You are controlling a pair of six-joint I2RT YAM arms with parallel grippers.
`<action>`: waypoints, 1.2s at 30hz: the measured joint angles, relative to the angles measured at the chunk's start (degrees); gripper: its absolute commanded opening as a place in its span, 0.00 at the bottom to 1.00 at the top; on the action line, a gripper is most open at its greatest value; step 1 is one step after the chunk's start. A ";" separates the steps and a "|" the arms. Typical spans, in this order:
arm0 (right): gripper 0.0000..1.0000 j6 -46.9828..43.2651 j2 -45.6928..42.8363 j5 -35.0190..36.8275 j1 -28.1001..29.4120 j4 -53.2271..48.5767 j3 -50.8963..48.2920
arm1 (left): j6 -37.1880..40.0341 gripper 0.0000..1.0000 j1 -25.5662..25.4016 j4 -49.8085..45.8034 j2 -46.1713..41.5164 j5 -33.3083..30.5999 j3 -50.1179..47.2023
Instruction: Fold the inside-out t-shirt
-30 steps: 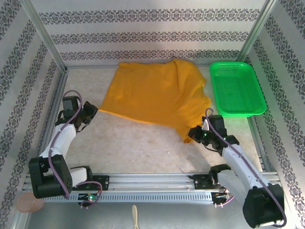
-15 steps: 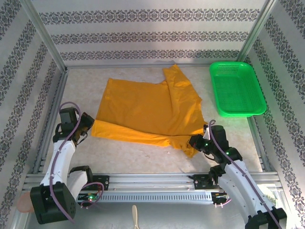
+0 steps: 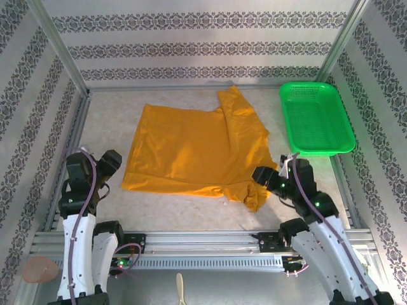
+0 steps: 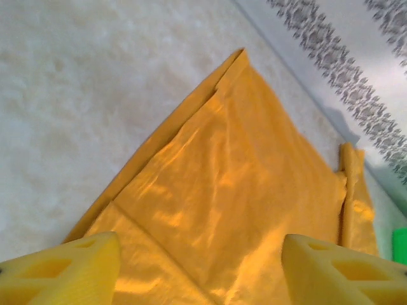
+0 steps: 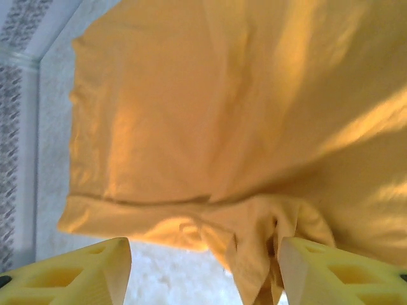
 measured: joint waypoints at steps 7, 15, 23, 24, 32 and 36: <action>0.63 -3.04 20.39 0.50 -8.24 11.02 6.67 | -0.11 0.68 -0.04 9.05 19.78 5.16 8.15; 0.57 -3.54 48.89 -2.16 -9.05 23.82 15.65 | 0.55 0.65 -6.43 19.96 59.80 11.82 27.04; 0.57 -2.21 61.88 -1.14 -7.78 29.16 22.21 | 1.57 0.64 -12.90 21.20 86.58 13.35 53.53; 0.58 -1.99 63.34 -0.92 -7.43 29.59 23.08 | 1.40 0.64 -13.18 21.11 89.09 13.38 55.87; 0.58 0.72 74.47 3.26 -6.29 30.40 31.15 | -1.40 0.59 -12.81 19.15 102.95 12.57 68.85; 0.59 2.08 79.32 5.73 -6.36 28.83 35.69 | -3.10 0.57 -11.45 18.03 104.45 10.67 71.36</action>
